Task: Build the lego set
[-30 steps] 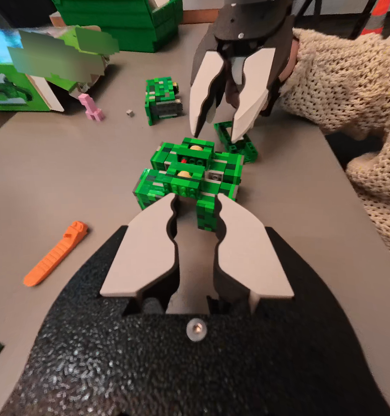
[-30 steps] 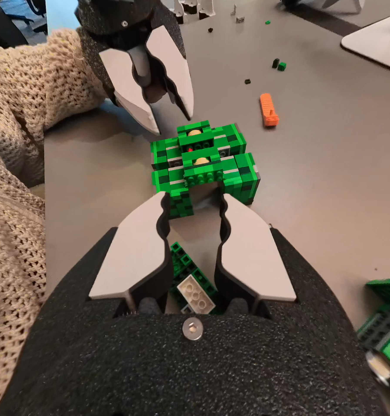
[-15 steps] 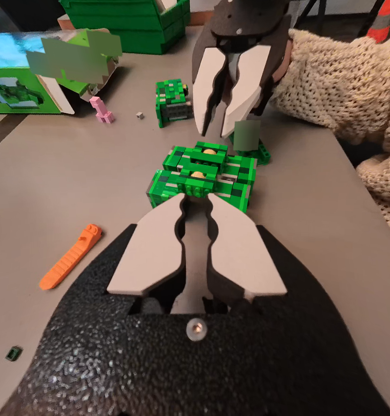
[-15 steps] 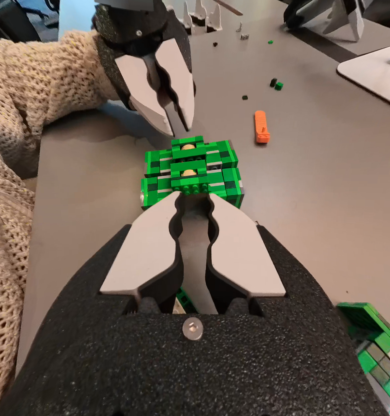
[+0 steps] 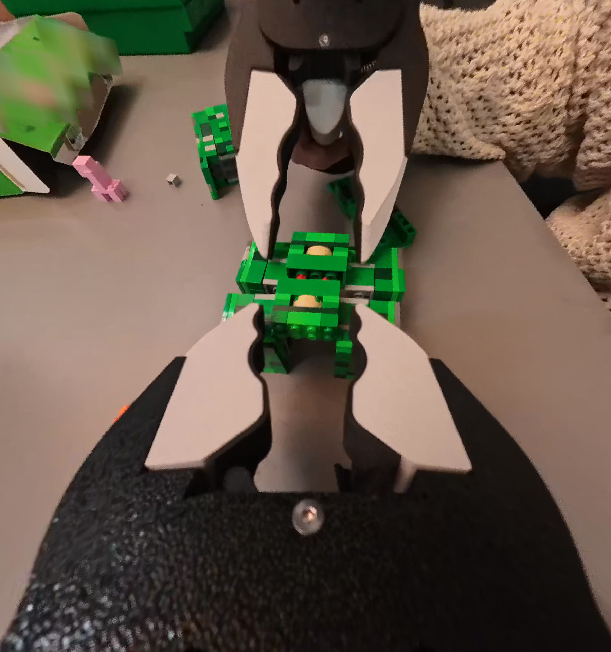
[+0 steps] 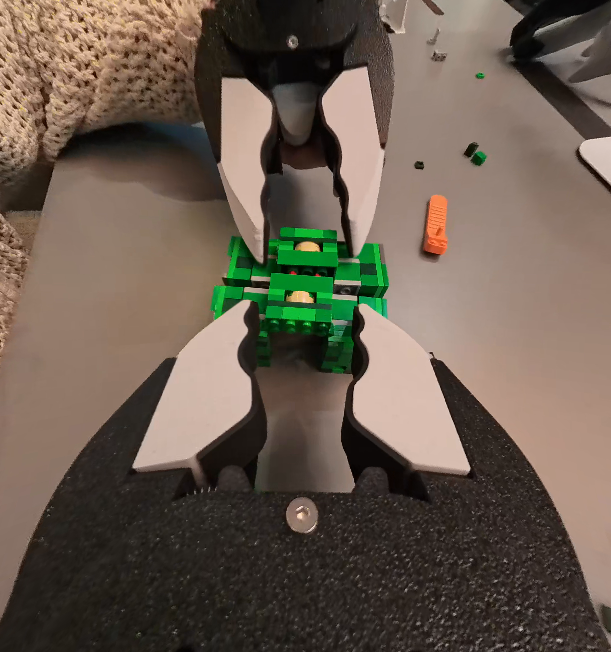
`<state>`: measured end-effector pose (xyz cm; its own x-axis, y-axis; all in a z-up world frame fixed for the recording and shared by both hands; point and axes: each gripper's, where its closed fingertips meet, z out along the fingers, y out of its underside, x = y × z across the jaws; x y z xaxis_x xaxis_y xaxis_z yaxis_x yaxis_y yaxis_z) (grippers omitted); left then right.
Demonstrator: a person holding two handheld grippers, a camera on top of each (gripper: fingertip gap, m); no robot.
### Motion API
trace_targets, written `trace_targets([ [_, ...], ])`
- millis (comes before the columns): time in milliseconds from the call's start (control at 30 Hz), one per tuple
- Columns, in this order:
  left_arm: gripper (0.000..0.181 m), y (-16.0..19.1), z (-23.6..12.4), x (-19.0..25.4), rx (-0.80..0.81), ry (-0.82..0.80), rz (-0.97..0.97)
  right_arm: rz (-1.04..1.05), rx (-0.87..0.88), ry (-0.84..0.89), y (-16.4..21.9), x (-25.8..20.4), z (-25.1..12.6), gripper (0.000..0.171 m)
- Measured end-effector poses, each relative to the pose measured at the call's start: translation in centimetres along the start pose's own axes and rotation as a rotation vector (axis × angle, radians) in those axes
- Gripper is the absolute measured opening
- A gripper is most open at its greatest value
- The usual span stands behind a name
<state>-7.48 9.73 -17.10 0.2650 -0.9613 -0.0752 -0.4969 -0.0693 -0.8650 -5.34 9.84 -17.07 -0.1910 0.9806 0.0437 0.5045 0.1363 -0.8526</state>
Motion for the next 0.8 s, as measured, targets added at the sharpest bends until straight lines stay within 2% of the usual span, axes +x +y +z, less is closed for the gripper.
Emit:
trace_targets([
  [167, 0.036, -0.13, 0.38, -0.14, -0.019, -0.003, 0.021, 0.001, 0.005, -0.01, 0.22, -0.35, 0.34, 0.037],
  [800, 0.036, -0.33, 0.49, 0.29, 0.041, 0.027, -0.008, 0.014, 0.031, 0.001, 0.15, -0.56, 0.48, 0.035],
])
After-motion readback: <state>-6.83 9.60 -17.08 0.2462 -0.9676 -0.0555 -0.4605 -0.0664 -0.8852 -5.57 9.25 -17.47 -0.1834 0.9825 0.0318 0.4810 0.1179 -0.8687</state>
